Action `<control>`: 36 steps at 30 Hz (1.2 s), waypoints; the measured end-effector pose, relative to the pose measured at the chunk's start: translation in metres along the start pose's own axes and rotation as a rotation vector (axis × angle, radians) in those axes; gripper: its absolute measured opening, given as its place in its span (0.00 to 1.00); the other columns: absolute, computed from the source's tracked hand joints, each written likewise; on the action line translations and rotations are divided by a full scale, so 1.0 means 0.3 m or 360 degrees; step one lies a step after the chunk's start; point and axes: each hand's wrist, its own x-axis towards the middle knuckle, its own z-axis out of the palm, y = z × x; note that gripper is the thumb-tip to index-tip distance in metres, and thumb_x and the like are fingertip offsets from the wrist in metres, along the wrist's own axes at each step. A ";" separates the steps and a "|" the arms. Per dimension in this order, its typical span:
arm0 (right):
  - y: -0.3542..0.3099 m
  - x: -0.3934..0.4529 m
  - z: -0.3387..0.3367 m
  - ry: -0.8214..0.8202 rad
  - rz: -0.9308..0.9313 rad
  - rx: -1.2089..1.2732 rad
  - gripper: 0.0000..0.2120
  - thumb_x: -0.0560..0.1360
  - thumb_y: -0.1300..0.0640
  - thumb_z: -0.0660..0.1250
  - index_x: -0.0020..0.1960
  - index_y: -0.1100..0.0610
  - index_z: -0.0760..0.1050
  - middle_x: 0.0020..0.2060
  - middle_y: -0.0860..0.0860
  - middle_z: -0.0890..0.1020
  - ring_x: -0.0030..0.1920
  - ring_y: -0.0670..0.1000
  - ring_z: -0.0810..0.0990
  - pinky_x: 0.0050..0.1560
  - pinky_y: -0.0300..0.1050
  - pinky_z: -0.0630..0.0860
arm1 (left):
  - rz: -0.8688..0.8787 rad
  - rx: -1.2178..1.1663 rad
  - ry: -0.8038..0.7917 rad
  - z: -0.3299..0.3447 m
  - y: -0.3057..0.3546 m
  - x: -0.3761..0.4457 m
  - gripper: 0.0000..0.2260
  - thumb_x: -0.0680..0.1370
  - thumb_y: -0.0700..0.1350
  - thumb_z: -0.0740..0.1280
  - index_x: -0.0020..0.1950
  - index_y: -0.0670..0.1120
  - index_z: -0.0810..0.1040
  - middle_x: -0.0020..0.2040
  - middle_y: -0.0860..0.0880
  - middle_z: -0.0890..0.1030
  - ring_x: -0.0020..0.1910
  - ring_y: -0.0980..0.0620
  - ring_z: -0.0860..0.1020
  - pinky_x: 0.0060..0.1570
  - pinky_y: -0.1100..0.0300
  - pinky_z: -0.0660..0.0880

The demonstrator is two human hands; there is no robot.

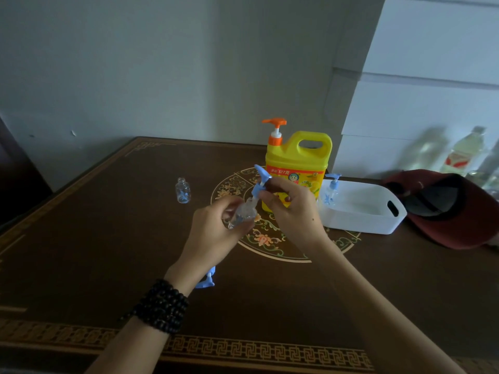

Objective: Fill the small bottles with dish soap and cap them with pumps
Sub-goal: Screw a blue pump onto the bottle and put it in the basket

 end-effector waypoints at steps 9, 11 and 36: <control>0.022 -0.012 0.007 -0.0015 0.0055 -0.0048 0.08 0.76 0.59 0.70 0.55 0.55 0.81 0.46 0.44 0.83 0.46 0.31 0.77 0.43 0.22 0.70 | 0.0028 -0.0034 0.0067 0.023 0.017 0.018 0.16 0.69 0.46 0.81 0.54 0.51 0.82 0.46 0.59 0.85 0.46 0.65 0.83 0.46 0.69 0.79; 0.028 -0.014 0.006 0.0020 0.0091 -0.0032 0.08 0.74 0.57 0.72 0.53 0.54 0.81 0.45 0.43 0.83 0.47 0.33 0.78 0.44 0.23 0.71 | 0.0026 -0.0030 0.0068 0.030 0.017 0.019 0.16 0.68 0.45 0.81 0.54 0.49 0.82 0.46 0.58 0.85 0.46 0.65 0.83 0.46 0.70 0.78; 0.069 -0.012 -0.050 -0.0304 0.0304 0.1013 0.14 0.76 0.58 0.69 0.61 0.55 0.78 0.56 0.50 0.84 0.60 0.49 0.81 0.54 0.42 0.79 | -0.0133 -0.0360 -0.0141 0.057 0.032 0.027 0.17 0.72 0.43 0.78 0.60 0.48 0.82 0.50 0.55 0.87 0.49 0.59 0.85 0.50 0.65 0.80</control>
